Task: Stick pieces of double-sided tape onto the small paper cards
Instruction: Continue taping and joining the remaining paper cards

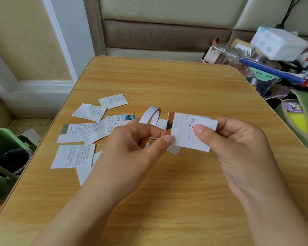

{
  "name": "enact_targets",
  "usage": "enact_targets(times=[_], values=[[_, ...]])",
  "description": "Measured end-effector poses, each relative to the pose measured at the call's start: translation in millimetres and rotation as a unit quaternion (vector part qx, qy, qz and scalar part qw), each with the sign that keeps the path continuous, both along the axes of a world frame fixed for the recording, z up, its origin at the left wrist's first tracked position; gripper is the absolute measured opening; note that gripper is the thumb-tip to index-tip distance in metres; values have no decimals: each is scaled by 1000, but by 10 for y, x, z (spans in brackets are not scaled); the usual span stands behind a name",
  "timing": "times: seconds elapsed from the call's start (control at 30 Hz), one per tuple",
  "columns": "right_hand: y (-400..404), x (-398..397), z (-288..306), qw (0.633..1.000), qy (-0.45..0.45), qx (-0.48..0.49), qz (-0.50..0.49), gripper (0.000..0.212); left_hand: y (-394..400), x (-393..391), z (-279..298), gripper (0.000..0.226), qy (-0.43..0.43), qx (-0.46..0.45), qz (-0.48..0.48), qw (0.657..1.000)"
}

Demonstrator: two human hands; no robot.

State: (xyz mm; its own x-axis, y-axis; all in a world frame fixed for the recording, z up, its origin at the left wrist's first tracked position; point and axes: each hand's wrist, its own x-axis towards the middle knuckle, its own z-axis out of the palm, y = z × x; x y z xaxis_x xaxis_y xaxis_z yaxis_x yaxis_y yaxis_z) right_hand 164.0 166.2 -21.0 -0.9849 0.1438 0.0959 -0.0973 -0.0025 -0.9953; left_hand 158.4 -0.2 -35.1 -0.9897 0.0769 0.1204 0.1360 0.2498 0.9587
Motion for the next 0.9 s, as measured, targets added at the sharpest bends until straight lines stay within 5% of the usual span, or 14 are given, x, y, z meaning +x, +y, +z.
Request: enact_targets(times=[0.33,0.67,0.9], values=[[-9,0,-6,1000,-2,20,-14,24,13,-2,-4,23,-3,4,3,1000],[0,-31,-52,1000,8,-24,-17,3,-17,-10,-43,15,-22,46,7,999],[33,-24,-45,1000,20,-12,-19,2,-11,-12,-8,12,31,-13,46,998]])
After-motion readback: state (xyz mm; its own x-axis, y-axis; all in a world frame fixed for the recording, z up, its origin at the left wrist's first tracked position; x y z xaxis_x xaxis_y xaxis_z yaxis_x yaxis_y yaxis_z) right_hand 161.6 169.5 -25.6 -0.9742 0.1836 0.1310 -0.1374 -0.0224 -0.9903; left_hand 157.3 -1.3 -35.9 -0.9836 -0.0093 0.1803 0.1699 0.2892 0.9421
